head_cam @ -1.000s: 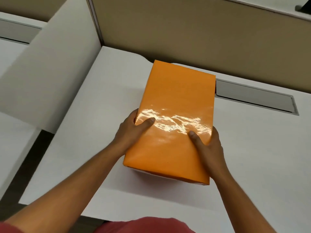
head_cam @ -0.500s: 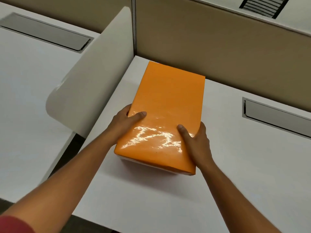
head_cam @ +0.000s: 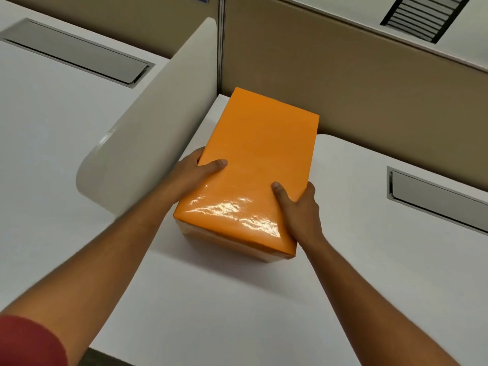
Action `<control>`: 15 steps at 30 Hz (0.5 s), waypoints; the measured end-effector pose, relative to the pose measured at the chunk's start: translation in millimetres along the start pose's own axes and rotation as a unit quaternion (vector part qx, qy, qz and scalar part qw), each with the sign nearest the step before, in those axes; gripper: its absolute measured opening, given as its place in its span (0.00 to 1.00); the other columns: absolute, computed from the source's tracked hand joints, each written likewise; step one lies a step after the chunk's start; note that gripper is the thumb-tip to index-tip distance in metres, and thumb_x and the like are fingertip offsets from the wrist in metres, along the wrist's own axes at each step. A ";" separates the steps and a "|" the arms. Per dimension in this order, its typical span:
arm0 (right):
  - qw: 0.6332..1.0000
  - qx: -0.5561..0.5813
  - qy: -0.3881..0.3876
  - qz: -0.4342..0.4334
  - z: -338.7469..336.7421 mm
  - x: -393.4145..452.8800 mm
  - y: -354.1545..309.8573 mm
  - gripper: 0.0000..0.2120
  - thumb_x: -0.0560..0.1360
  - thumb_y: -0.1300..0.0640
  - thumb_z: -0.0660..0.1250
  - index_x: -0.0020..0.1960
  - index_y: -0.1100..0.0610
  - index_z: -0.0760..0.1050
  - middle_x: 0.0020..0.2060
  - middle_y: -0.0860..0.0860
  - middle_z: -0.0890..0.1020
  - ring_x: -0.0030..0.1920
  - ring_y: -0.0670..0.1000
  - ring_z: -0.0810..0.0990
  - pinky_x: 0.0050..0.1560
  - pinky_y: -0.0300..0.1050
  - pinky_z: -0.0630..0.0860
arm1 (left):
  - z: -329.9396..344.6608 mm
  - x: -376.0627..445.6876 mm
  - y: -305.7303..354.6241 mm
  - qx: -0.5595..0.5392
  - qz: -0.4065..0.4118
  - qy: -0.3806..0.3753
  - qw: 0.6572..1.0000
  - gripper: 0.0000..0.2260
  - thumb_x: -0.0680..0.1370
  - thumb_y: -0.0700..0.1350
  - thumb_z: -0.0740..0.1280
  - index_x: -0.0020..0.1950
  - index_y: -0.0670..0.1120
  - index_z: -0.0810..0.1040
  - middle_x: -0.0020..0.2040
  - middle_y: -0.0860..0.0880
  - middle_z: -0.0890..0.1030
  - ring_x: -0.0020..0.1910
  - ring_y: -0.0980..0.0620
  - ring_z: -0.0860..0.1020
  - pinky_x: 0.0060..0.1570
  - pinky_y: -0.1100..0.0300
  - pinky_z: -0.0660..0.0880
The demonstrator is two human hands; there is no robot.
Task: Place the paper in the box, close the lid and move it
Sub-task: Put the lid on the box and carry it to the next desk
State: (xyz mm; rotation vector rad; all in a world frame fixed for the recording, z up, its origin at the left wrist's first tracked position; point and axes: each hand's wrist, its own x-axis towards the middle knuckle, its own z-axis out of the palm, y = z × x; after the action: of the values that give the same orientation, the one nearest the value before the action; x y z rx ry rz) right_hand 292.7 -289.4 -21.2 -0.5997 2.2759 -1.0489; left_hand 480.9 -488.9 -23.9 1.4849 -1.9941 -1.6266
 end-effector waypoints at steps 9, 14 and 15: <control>0.903 -0.343 0.021 -0.257 16.3 -19.5 -12.6 0.38 0.79 0.29 0.49 0.84 0.43 0.46 0.84 0.51 0.49 0.83 0.60 0.43 0.78 0.69 0.47 | 48.5 -34.0 7.2 0.431 0.264 0.083 0.859 0.33 0.82 0.68 0.45 0.84 0.56 0.56 0.86 0.49 0.53 0.85 0.43 0.48 0.80 0.36 0.49; 0.885 -0.390 -0.017 -0.253 30.0 -9.0 -17.1 0.36 0.79 0.28 0.44 0.84 0.41 0.48 0.84 0.51 0.47 0.83 0.60 0.40 0.78 0.70 0.43 | 49.4 -19.4 -0.2 0.438 0.264 0.102 0.853 0.32 0.82 0.69 0.42 0.84 0.58 0.55 0.86 0.51 0.54 0.85 0.44 0.48 0.81 0.36 0.45; 0.884 -0.391 -0.016 -0.256 32.4 -4.4 -20.6 0.36 0.80 0.28 0.44 0.84 0.41 0.48 0.84 0.51 0.48 0.83 0.60 0.41 0.78 0.70 0.43 | 45.9 -13.2 0.6 0.443 0.264 0.103 0.851 0.32 0.82 0.69 0.42 0.84 0.58 0.55 0.86 0.51 0.54 0.85 0.44 0.48 0.81 0.37 0.45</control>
State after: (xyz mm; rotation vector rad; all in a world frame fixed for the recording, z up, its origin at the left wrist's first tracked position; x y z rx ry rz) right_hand 320.3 -316.4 -21.1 -1.5913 2.5271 -0.2463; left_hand 456.9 -449.3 -35.6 1.0300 -2.8164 -0.2841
